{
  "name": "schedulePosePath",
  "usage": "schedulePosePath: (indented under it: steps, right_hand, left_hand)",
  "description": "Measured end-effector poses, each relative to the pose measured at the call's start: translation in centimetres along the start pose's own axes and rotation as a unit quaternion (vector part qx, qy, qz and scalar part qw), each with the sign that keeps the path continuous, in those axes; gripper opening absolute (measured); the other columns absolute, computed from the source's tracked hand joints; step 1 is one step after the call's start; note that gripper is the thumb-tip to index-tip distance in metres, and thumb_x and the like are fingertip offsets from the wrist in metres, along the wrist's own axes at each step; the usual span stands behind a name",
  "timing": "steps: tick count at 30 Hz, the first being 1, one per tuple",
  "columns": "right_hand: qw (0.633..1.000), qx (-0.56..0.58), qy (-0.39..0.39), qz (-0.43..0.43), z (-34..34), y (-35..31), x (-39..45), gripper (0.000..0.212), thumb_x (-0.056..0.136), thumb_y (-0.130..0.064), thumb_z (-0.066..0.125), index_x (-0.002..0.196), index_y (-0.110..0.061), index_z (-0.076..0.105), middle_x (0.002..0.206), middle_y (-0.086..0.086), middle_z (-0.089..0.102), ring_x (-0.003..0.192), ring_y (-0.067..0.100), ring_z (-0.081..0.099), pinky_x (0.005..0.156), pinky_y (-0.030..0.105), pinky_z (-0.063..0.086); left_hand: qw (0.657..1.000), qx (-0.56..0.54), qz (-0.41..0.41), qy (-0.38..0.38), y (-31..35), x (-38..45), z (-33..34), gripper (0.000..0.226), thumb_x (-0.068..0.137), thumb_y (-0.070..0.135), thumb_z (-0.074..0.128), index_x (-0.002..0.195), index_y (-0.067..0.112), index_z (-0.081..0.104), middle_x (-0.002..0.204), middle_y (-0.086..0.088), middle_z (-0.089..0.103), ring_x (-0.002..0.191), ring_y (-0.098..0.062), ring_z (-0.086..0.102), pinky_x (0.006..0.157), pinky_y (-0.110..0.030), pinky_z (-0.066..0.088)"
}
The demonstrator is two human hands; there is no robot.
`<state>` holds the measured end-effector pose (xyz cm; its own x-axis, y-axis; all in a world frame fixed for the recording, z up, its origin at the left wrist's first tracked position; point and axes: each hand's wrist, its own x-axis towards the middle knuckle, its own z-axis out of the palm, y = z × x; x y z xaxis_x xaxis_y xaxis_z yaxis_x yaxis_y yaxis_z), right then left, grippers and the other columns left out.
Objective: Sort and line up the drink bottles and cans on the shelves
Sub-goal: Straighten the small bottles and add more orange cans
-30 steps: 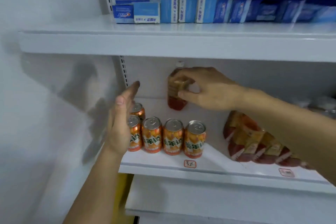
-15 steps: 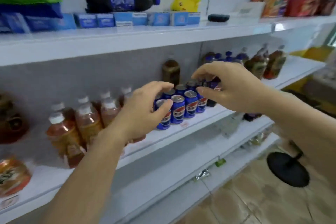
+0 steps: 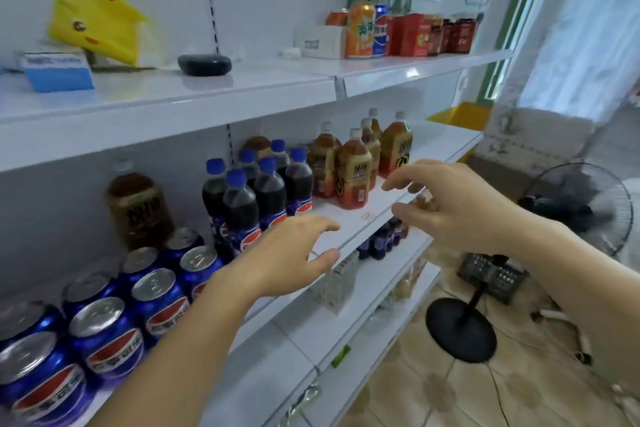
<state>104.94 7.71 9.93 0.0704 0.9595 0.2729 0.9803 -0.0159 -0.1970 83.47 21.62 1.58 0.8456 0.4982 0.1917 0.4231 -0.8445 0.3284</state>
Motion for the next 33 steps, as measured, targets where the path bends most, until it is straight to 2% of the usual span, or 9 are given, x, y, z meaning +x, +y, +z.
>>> schedulePosePath:
  steps: [6, 10, 15, 19, 23, 24, 27, 29, 33]
  right_hand:
    - [0.999, -0.002, -0.020, -0.038, 1.8, 9.0, 7.9, 0.027, 0.099, -0.038, 0.061, 0.125, -0.033, 0.063, 0.112, -0.015, 0.063, 0.096, -0.002, 0.051, 0.077, 0.006, 0.038]
    - [0.993, 0.024, -0.041, -0.105, 4.5, 13.0, 14.7, 0.024, 0.098, -0.036, 0.062, 0.120, -0.027, 0.065, 0.107, -0.013, 0.063, 0.093, 0.004, 0.053, 0.081, 0.021, 0.041]
    - [0.976, 0.055, -0.085, -0.192, 8.4, 15.9, 23.8, 0.018, 0.095, -0.034, 0.061, 0.111, -0.026, 0.067, 0.100, -0.009, 0.068, 0.089, 0.011, 0.060, 0.078, 0.024, 0.047]
    - [0.964, 0.058, -0.131, -0.223, 11.9, 15.0, 30.2, 0.034, 0.098, -0.031, 0.054, 0.127, -0.014, 0.061, 0.129, 0.011, 0.064, 0.120, 0.030, 0.057, 0.099, 0.037, 0.047]
    - [0.959, 0.074, -0.179, -0.208, 14.5, 11.5, 34.0, 0.016, 0.098, -0.011, 0.050, 0.109, -0.006, 0.061, 0.110, 0.011, 0.064, 0.109, 0.032, 0.061, 0.073, 0.028, 0.047]
    - [0.961, 0.083, -0.173, -0.200, 15.4, 10.6, 35.1, 0.020, 0.098, -0.011, 0.051, 0.115, -0.004, 0.058, 0.114, 0.012, 0.063, 0.107, 0.031, 0.060, 0.071, 0.028, 0.042]
    - [0.967, 0.119, -0.152, -0.168, 17.5, 7.8, 38.7, 0.053, 0.098, -0.026, 0.060, 0.143, -0.004, 0.042, 0.145, 0.019, 0.046, 0.126, 0.035, 0.051, 0.087, 0.037, 0.044]
    - [0.963, 0.135, -0.135, -0.191, 18.3, 5.7, 41.0, 0.039, 0.098, -0.038, 0.060, 0.119, -0.005, 0.059, 0.134, 0.017, 0.055, 0.125, 0.034, 0.052, 0.102, 0.042, 0.046]
    - [0.951, 0.081, -0.178, -0.239, 19.4, 3.6, 44.2, 0.034, 0.106, -0.028, 0.041, 0.075, -0.018, 0.049, 0.082, -0.001, 0.052, 0.075, 0.014, 0.052, 0.070, 0.025, 0.044]
  left_hand:
    - [0.996, 0.005, -0.040, -0.078, -1.7, 10.5, 5.7, 0.057, 0.103, 0.048, 0.049, 0.154, 0.026, 0.039, 0.155, 0.012, 0.041, 0.139, -0.009, 0.043, 0.115, -0.032, 0.037]
    - [0.992, 0.016, -0.097, -0.082, -3.8, 15.8, 8.1, 0.058, 0.103, 0.046, 0.049, 0.155, 0.022, 0.038, 0.157, 0.008, 0.040, 0.141, -0.012, 0.041, 0.115, -0.030, 0.035]
    - [0.981, -0.011, -0.193, -0.035, -5.5, 21.3, 11.4, 0.051, 0.104, 0.036, 0.048, 0.152, 0.018, 0.043, 0.152, -0.002, 0.046, 0.139, -0.023, 0.043, 0.113, -0.038, 0.038]
    - [0.961, 0.002, -0.269, -0.062, -7.1, 23.7, 15.7, 0.039, 0.102, 0.028, 0.048, 0.135, 0.010, 0.055, 0.137, -0.011, 0.055, 0.127, -0.032, 0.050, 0.105, -0.045, 0.044]
    - [0.955, 0.022, -0.297, -0.005, -8.5, 24.3, 18.3, 0.034, 0.102, 0.031, 0.051, 0.127, 0.011, 0.061, 0.128, -0.008, 0.054, 0.122, -0.026, 0.044, 0.106, -0.042, 0.040]
    - [0.954, 0.018, -0.298, 0.015, -8.6, 24.4, 18.7, 0.035, 0.102, 0.032, 0.052, 0.129, 0.010, 0.060, 0.129, -0.008, 0.053, 0.122, -0.025, 0.042, 0.107, -0.040, 0.038]
    - [0.949, -0.009, -0.302, 0.086, -9.0, 24.5, 19.9, 0.034, 0.103, 0.031, 0.053, 0.129, 0.011, 0.063, 0.127, -0.004, 0.054, 0.122, -0.024, 0.043, 0.109, -0.039, 0.037]
    - [0.942, -0.023, -0.312, 0.118, -9.2, 24.3, 20.6, 0.031, 0.103, 0.029, 0.051, 0.125, 0.012, 0.066, 0.124, -0.002, 0.055, 0.119, -0.023, 0.046, 0.109, -0.039, 0.038]
    - [0.936, -0.009, -0.312, 0.160, -9.2, 24.2, 21.1, 0.027, 0.102, 0.022, 0.047, 0.116, 0.013, 0.069, 0.119, 0.000, 0.059, 0.114, -0.020, 0.049, 0.103, -0.036, 0.042]
